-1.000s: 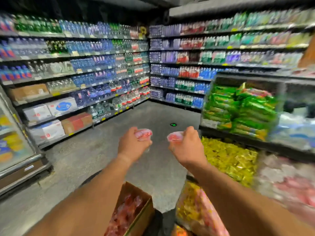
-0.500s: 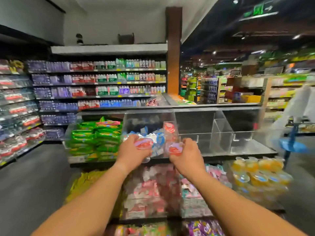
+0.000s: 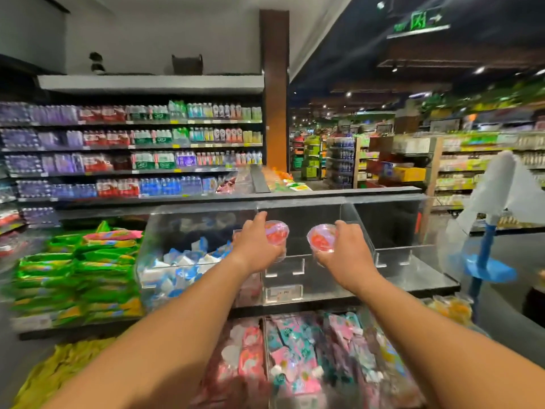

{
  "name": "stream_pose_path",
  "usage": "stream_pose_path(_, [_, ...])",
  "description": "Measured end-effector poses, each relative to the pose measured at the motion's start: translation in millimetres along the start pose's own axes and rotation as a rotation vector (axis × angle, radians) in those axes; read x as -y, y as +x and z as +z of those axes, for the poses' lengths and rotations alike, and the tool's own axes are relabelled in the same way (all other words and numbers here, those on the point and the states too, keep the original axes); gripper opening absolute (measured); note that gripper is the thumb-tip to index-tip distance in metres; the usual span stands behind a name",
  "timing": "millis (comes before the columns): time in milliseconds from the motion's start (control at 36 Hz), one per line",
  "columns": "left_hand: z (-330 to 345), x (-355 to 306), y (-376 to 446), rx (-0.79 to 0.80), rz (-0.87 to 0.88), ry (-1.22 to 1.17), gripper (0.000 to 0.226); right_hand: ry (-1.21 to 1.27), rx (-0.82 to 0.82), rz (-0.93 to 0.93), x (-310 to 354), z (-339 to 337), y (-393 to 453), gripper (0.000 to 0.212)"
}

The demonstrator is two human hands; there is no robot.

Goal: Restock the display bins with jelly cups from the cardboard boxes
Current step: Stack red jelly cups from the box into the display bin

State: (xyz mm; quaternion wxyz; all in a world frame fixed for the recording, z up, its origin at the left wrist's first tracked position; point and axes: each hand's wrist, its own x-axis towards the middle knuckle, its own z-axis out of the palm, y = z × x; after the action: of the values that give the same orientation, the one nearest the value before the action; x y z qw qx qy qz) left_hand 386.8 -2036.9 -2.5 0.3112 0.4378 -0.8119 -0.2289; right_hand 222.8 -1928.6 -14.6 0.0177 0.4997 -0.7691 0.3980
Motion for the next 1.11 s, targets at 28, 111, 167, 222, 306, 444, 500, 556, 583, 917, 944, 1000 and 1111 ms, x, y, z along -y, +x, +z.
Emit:
stream_pose_path(28, [4, -2, 9, 0.038, 0.0, 0.018, 0.092, -0.003, 0.004, 0.005, -2, 0, 10, 0.069])
stream_pose_path(111, [17, -7, 35, 0.096, 0.004, 0.096, 0.079, 0.011, 0.04, 0.028, -9, 2, 38, 0.067])
stream_pose_path(167, [26, -9, 51, 0.112, 0.007, 0.14, 0.076, 0.013, 0.057, 0.031, -14, 5, 58, 0.071])
stream_pose_path(222, [35, -10, 66, 0.127, 0.003, 0.198, 0.075, 0.042, 0.083, 0.039, -21, 10, 77, 0.071])
stream_pose_path(306, [48, -9, 85, 0.13, -0.008, 0.281, 0.071, 0.039, 0.155, 0.032, -31, 21, 103, 0.068])
stream_pose_path(444, [72, -10, 117, 0.223, -0.051, 0.519, 0.062, -0.284, 0.353, -0.103, -44, 38, 146, 0.063])
stream_pose_path(500, [82, -11, 126, 0.259, -0.066, 0.653, 0.059, -0.477, 0.4, -0.194, -45, 46, 159, 0.064])
stream_pose_path(556, [94, -7, 133, 0.314, -0.089, 0.749, 0.052, -0.559, 0.449, -0.232, -50, 60, 167, 0.059])
stream_pose_path(583, [99, -4, 137, 0.35, -0.108, 0.784, 0.047, -0.577, 0.484, -0.228, -52, 67, 172, 0.056])
stream_pose_path(917, [149, 31, 193, 0.745, -0.195, 0.892, 0.038, -0.789, 0.793, -0.216, -86, 141, 212, 0.05])
stream_pose_path(944, [153, 35, 196, 0.789, -0.212, 0.89, 0.039, -0.782, 0.792, -0.2, -90, 148, 216, 0.049])
stream_pose_path(1000, [160, 41, 203, 0.846, -0.254, 0.892, 0.045, -0.76, 0.778, -0.156, -96, 161, 223, 0.045])
stream_pose_path(1111, [159, 38, 206, 0.828, -0.159, 0.926, 0.043, -0.747, 0.84, -0.086, -103, 169, 231, 0.055])
